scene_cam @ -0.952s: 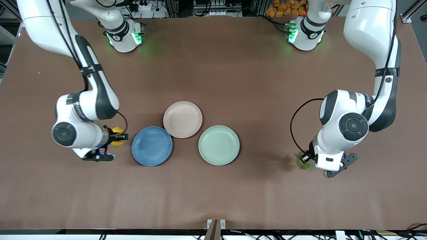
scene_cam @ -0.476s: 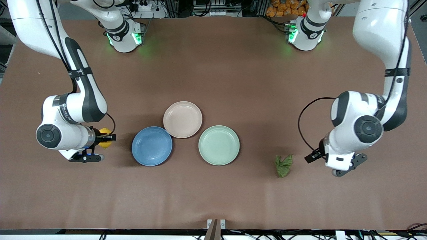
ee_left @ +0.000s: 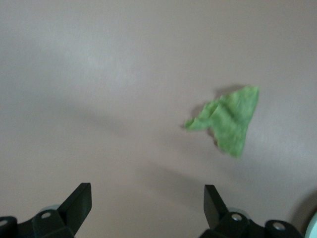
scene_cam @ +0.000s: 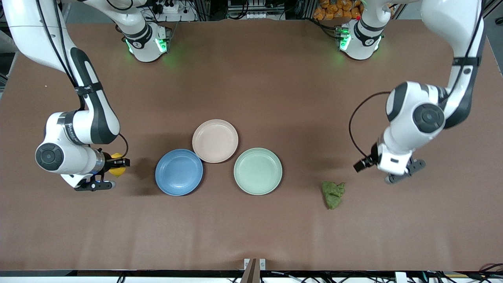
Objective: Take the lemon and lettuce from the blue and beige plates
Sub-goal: 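Raise the left gripper while the right gripper sets the lemon down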
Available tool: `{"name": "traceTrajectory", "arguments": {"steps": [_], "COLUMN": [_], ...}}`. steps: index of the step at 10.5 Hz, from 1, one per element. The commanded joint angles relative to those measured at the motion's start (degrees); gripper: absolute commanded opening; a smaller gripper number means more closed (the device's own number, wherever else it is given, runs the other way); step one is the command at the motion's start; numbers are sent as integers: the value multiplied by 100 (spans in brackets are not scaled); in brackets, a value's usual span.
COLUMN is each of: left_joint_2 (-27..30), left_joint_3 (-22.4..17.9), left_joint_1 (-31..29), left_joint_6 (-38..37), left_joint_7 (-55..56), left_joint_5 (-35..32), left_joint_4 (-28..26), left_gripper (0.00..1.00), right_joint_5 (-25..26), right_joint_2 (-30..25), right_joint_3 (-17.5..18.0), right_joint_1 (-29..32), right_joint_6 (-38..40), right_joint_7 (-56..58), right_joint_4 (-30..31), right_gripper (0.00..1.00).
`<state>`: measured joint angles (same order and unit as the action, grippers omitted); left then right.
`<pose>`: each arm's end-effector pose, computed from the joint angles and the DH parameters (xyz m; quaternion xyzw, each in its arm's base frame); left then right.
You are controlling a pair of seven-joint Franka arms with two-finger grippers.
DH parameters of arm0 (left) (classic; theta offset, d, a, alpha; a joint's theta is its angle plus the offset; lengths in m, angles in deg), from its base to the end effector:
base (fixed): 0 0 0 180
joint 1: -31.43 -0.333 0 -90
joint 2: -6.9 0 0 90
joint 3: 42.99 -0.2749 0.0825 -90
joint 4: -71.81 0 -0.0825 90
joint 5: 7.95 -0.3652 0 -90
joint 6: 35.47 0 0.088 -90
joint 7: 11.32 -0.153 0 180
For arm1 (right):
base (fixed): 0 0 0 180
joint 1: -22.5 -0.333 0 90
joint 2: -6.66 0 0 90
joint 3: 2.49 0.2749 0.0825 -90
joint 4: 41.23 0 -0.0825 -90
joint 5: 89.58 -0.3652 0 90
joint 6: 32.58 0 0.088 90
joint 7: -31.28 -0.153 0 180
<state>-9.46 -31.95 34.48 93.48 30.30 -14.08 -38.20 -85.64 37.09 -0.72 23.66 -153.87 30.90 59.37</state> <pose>0.5790 -0.1367 0.2775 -0.9771 -0.2105 -0.0301 0.0017 0.6010 0.0003 0.1853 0.9960 0.0208 -0.0844 0.0205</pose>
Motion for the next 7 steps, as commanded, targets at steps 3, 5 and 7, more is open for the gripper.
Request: {"name": "traceTrajectory", "arguments": {"steps": [3,5,7], "left_joint_2": [1037,1117,1214], "left_joint_3": [214,241,250], "left_joint_1": [-50,-85,-138], "left_joint_6": [166,166,105], "left_joint_7": [-258,-749,-1331], "left_joint_5": [60,68,121], "left_joint_4": [-960,-865,-637], "left_gripper": [100,100,100], "right_joint_5": [89,89,89], "right_joint_2": [-432,-432,-415], "right_joint_3": [113,113,113], "right_joint_1": [262,341,455], "right_joint_6": [-1509,-1809,-2449], "right_joint_7": [56,64,178], "right_joint_4": [1284,1479,1812], "right_gripper": [20,20,20]}}
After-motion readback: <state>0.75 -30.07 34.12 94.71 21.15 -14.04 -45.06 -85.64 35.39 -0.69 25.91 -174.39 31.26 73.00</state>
